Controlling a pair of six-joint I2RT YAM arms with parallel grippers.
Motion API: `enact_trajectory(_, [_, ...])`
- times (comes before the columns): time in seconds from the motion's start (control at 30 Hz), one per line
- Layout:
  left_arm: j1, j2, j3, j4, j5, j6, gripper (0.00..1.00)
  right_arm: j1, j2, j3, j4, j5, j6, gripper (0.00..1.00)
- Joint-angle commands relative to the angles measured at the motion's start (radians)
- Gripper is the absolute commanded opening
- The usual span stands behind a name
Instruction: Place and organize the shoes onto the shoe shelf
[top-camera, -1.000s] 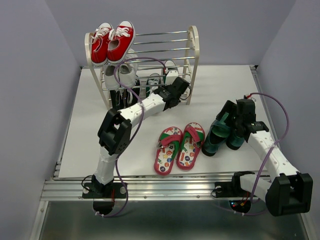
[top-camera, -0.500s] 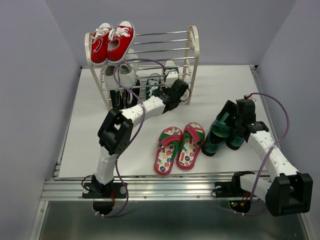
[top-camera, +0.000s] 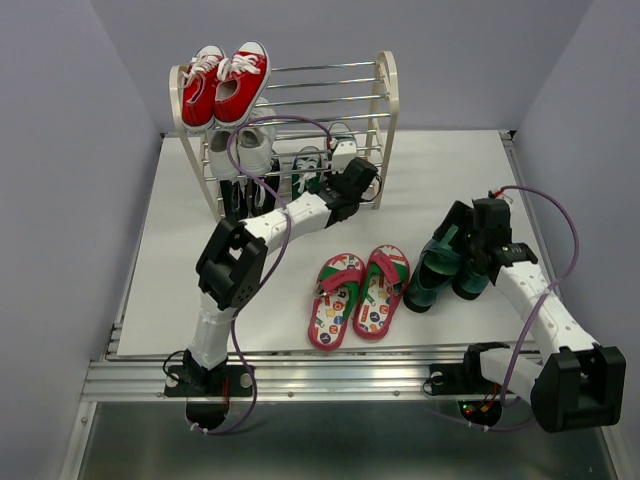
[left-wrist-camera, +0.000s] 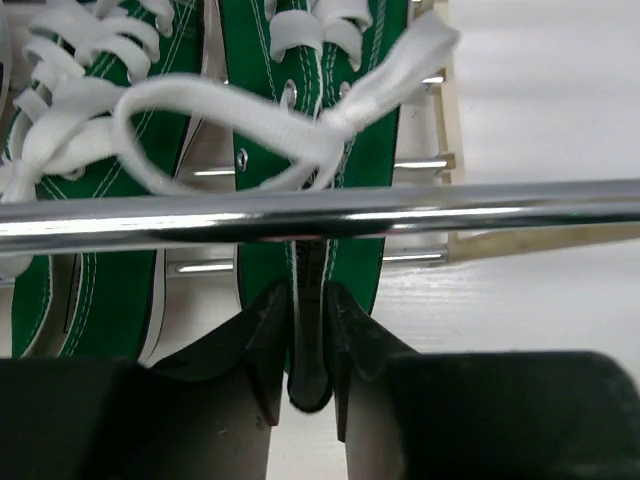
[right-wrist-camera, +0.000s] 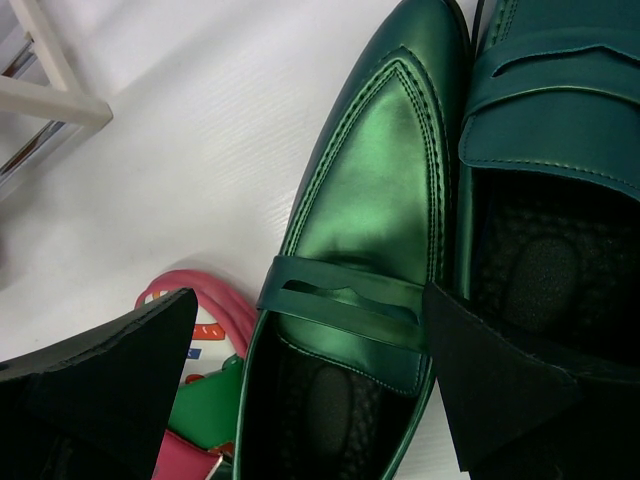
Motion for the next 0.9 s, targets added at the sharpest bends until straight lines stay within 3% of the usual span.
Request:
enact_trajectory(0.0, [0.013, -0.018, -0.003, 0.153, -0.078, -0.017, 0.40, -0.002, -0.016, -0.005, 0.042, 0.014, -0.008, 1.00])
enact_trajectory(0.2, [0.013, -0.012, -0.016, 0.148, -0.072, -0.012, 0.55, -0.002, -0.015, -0.007, 0.041, 0.011, -0.006, 1.00])
enact_trajectory(0.47, [0.012, -0.061, -0.040, 0.131, -0.039, -0.018, 0.60, -0.002, -0.023, -0.007, 0.042, -0.001, -0.006, 1.00])
enact_trajectory(0.63, [0.004, -0.109, -0.057, 0.131, 0.046, 0.018, 0.81, -0.002, -0.029, -0.007, 0.044, -0.014, -0.008, 1.00])
enact_trajectory(0.83, [-0.034, -0.235, -0.143, 0.122, 0.149, 0.097, 0.82, -0.002, -0.036, -0.010, 0.050, -0.030, -0.011, 1.00])
enact_trajectory(0.87, [-0.039, -0.256, -0.176, 0.117, 0.152, 0.101, 0.94, -0.002, -0.036, -0.010, 0.051, -0.037, -0.011, 1.00])
